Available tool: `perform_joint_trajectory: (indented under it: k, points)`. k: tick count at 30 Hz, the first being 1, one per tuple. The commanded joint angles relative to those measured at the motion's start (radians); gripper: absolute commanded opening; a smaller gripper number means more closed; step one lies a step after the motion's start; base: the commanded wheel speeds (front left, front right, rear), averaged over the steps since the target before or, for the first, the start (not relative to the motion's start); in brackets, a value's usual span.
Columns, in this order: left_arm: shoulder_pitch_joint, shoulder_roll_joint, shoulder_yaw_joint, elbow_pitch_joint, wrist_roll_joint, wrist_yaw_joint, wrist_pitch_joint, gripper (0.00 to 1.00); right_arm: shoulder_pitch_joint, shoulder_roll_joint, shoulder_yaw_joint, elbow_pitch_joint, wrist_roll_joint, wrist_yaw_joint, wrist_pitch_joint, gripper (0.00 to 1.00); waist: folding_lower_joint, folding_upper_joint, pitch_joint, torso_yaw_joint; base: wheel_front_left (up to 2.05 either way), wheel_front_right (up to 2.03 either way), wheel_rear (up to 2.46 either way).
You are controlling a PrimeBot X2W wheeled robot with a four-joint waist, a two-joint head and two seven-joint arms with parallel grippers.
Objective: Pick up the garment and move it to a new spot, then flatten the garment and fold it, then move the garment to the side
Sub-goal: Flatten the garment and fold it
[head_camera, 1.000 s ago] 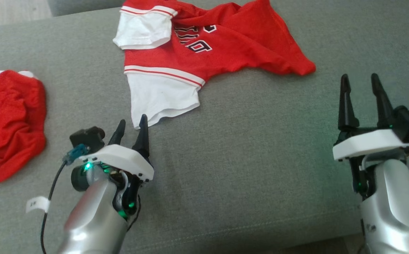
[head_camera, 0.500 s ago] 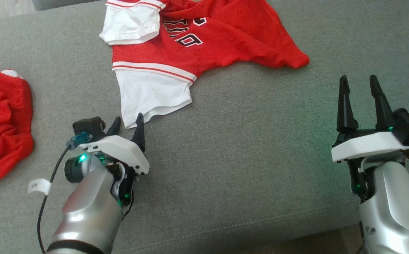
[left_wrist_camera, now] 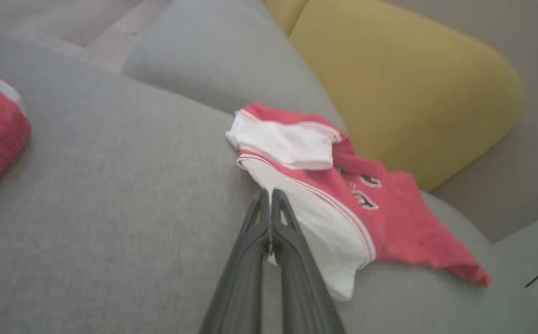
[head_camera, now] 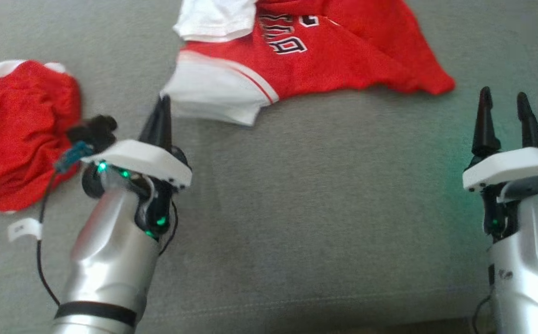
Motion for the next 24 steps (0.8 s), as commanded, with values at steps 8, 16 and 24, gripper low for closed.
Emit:
perform_joint_trajectory:
  k: [8,16,24]
  points:
    - [0.087,0.019,0.057,-0.272,0.027,-0.013,-0.006,0.00,-0.136,0.002,-0.057,0.200,0.032,-0.001,0.031,1.00,0.0000,0.0000,0.022,0.094,0.00,0.00,0.00]
    - [0.116,0.018,0.036,-0.360,0.025,0.021,-0.006,0.00,-0.234,0.002,-0.138,0.361,-0.065,-0.001,-0.013,1.00,0.0000,0.0000,0.041,0.122,0.00,0.00,0.00]
    - [0.132,0.018,0.034,-0.400,0.018,0.042,-0.006,0.00,-0.300,0.000,-0.227,0.462,-0.165,-0.001,-0.031,1.00,0.0000,0.0000,0.059,0.149,0.00,0.00,0.00]
